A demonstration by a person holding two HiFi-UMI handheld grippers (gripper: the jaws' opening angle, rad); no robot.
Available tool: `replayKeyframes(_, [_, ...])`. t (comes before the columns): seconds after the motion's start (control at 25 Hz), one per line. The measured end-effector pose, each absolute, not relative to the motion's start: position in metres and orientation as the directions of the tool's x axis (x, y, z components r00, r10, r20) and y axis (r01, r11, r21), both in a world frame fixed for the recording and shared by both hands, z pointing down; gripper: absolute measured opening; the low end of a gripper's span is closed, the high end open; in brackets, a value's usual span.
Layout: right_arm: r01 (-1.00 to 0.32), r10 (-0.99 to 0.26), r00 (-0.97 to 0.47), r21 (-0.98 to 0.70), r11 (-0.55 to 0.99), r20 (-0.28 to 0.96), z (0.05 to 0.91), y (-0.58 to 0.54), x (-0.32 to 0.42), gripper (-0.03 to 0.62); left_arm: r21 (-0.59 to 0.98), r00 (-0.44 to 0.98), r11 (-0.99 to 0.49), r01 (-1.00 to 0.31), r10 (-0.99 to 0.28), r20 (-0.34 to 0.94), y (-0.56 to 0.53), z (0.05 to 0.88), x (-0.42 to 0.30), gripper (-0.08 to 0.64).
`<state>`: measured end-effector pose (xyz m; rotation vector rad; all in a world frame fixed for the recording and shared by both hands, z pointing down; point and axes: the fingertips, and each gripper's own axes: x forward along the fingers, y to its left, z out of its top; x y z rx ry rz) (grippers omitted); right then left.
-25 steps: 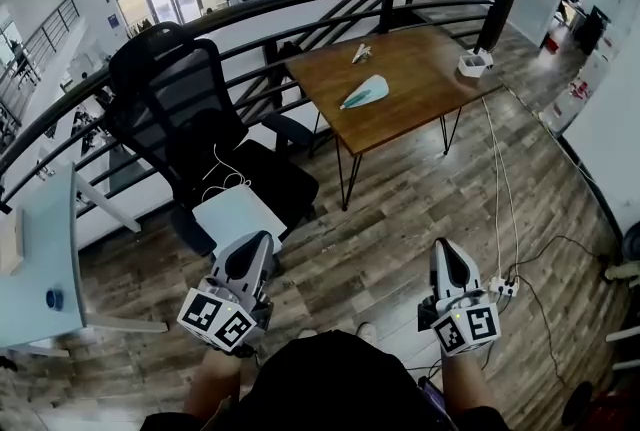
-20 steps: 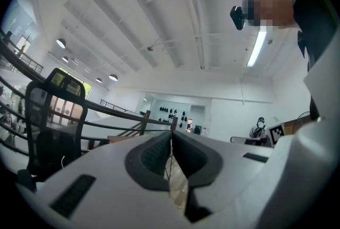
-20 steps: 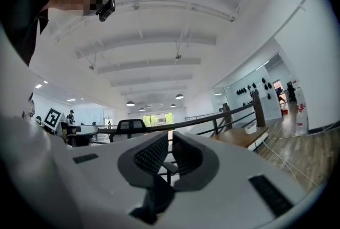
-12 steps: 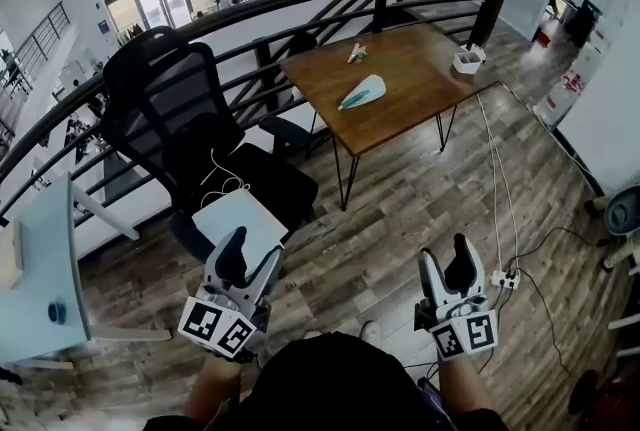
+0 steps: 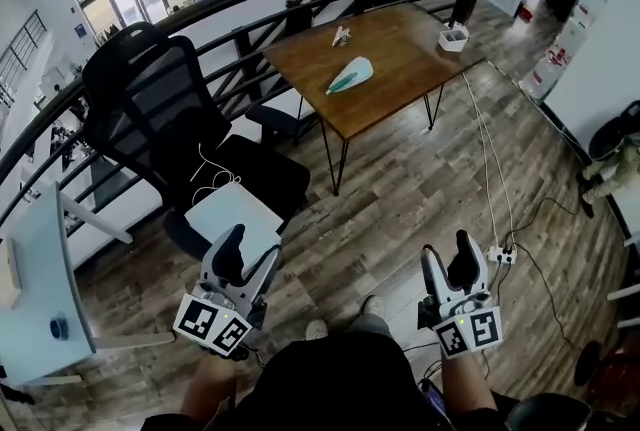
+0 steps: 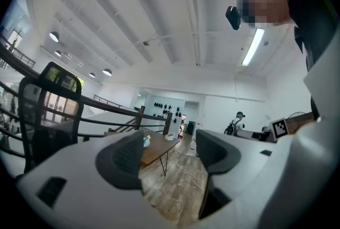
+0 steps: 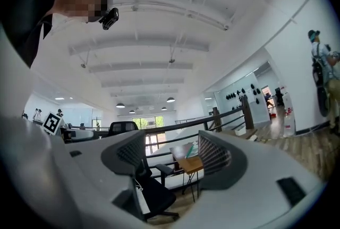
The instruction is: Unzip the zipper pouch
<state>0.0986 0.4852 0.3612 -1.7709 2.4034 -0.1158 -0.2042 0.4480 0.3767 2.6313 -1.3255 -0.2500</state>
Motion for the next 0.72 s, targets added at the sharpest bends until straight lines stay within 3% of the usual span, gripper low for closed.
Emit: replayKeyframes(0.72, [-0.914, -0.929, -0.359, -0.166, 0.369, -0.088, 0.369, 0.358, 0.155, 0.262, 0.202, 0.541, -0.55, -0.811, -0.835, -0.099, 0.346, 0.358, -0.152, 0.303])
